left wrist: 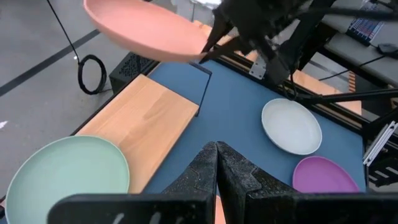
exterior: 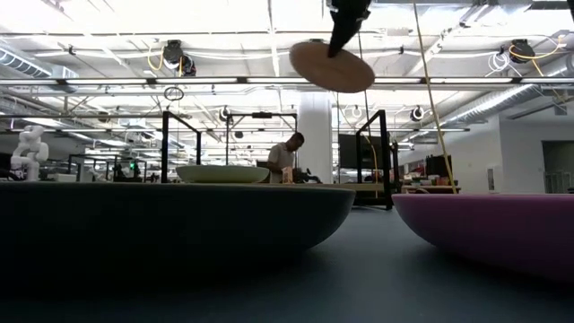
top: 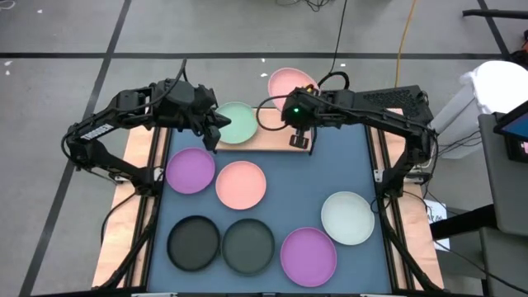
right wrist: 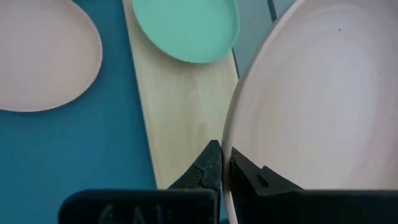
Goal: Place and stack plates onto a shelf
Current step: Put the right pink plate on the shelf
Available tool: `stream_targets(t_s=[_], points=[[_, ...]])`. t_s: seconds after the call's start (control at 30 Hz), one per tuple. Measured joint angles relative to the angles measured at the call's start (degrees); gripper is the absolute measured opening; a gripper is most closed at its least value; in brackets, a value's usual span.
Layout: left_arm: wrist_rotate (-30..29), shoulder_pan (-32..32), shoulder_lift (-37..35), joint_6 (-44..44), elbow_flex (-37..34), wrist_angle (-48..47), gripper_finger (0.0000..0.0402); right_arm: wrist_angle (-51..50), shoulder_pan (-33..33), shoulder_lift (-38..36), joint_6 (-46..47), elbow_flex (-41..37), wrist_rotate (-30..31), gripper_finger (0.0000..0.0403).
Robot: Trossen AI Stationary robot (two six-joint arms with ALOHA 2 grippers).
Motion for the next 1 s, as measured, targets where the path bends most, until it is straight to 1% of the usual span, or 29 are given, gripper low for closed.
stream_targets(t_s=[0.13, 0.23, 0.43, 0.57, 0.7, 0.8, 1.0], points=[[0.0, 0.0, 0.0, -0.3, 0.0, -0.1, 0.0010, 2.9, 0.4, 1.9, -1.7, 0.0, -0.2, 0.0000], [0.0, 0.0, 0.0, -0.5, 0.0, -0.6, 0.0010, 4.3, 0.4, 3.4, -1.9, 0.0, -2.5, 0.0000], [0.0, 0.0, 0.0, -0.6, 0.0, -2.7, 0.0010, 4.5, 0.6, 6.9, -3.0, 0.0, -3.2, 0.0000], [0.0, 0.0, -0.1, -0.6, 0.0, -3.5, 0.0010, 4.9, 0.6, 8.7, -2.7, 0.0, -5.9, 0.0000], [-0.1, 0.0, -1.0, 0.4, 0.1, -4.7, 0.0010, 5.0, 0.5, 10.9, -2.7, 0.0, -6.1, 0.0000], [-2.0, 0.0, -2.2, 0.4, 0.1, -6.1, 0.0010, 4.9, 0.5, 12.3, -2.7, 0.0, -6.7, 0.0000], [-8.1, 0.0, -6.0, 0.4, 0.1, -7.1, 0.0010, 5.0, 0.0, 14.7, -2.5, 0.0, -8.9, 0.0000]])
